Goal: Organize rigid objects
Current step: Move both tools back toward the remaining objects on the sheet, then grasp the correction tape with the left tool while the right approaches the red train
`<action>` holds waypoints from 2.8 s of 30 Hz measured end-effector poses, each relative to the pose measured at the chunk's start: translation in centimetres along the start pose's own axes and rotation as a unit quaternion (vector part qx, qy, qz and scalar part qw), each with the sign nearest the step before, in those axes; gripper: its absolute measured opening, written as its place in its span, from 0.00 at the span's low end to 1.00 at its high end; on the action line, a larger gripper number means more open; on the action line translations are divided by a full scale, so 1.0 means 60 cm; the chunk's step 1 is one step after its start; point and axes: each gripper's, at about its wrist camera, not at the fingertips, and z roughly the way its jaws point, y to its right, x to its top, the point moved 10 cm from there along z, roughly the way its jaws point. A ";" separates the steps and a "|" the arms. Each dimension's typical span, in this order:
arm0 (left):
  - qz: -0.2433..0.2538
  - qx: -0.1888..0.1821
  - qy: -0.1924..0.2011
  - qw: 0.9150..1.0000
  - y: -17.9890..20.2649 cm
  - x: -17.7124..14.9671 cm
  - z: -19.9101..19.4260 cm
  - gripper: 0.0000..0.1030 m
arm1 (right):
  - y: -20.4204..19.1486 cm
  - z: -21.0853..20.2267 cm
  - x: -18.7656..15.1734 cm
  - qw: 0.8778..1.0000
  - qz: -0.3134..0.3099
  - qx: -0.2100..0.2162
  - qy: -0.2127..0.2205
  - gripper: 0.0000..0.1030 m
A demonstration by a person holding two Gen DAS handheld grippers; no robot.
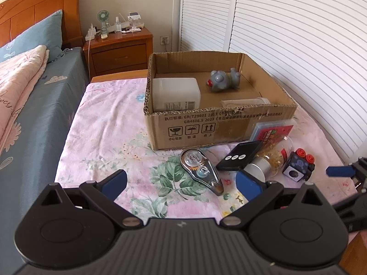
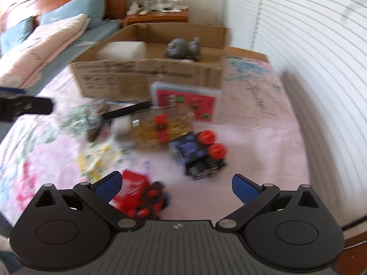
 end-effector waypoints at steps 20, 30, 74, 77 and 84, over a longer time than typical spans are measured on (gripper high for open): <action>0.008 -0.006 -0.015 1.000 -0.002 0.011 0.131 0.98 | -0.022 0.024 -0.057 1.000 -0.028 -0.004 -0.011 1.00; -0.035 0.027 -0.036 0.998 -0.032 0.012 0.184 0.98 | -0.022 0.024 -0.057 1.000 -0.027 -0.005 -0.008 1.00; 0.139 -0.104 -0.056 0.983 0.036 -0.109 0.077 0.99 | -0.024 0.024 -0.060 0.999 -0.031 -0.002 0.008 1.00; 0.113 -0.092 -0.047 0.988 0.032 -0.103 0.081 0.97 | -0.024 0.024 -0.060 0.999 -0.032 -0.002 0.010 1.00; 0.105 -0.085 -0.033 0.990 0.037 -0.098 0.080 0.92 | -0.025 0.022 -0.062 0.999 -0.036 0.003 0.016 1.00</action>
